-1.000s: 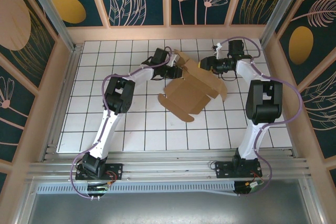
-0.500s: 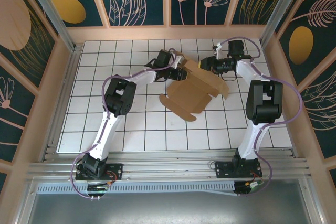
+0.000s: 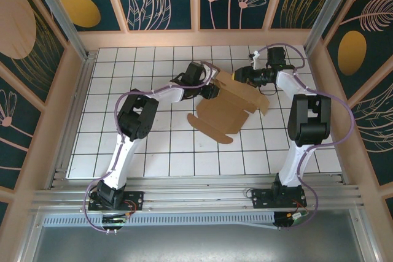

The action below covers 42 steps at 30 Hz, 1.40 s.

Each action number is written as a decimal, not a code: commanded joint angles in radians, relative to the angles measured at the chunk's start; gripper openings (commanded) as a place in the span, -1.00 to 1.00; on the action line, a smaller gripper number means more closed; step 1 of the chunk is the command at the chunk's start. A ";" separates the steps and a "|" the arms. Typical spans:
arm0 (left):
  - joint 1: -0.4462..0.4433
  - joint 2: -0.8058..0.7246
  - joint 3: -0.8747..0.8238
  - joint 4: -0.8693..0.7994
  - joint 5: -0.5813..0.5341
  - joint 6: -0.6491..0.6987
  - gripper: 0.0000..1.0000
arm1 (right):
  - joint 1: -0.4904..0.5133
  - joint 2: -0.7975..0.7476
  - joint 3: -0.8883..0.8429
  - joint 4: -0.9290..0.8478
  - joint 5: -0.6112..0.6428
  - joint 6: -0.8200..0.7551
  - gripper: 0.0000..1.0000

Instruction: Fold the paper box

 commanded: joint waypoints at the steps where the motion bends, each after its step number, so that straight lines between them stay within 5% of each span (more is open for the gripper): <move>1: -0.014 -0.050 0.005 0.117 0.050 0.031 -0.34 | 0.008 -0.003 -0.028 -0.020 0.062 0.011 0.03; 20: -0.050 0.037 0.074 0.102 0.183 0.074 -0.67 | 0.007 -0.006 -0.056 -0.009 0.050 0.015 0.02; 34: -0.066 0.011 0.038 0.113 0.212 0.089 -0.39 | 0.009 -0.007 -0.060 -0.012 0.059 0.015 0.01; 42: -0.064 -0.175 -0.115 0.144 -0.029 0.120 -0.13 | -0.001 -0.019 -0.044 -0.028 0.108 0.023 0.00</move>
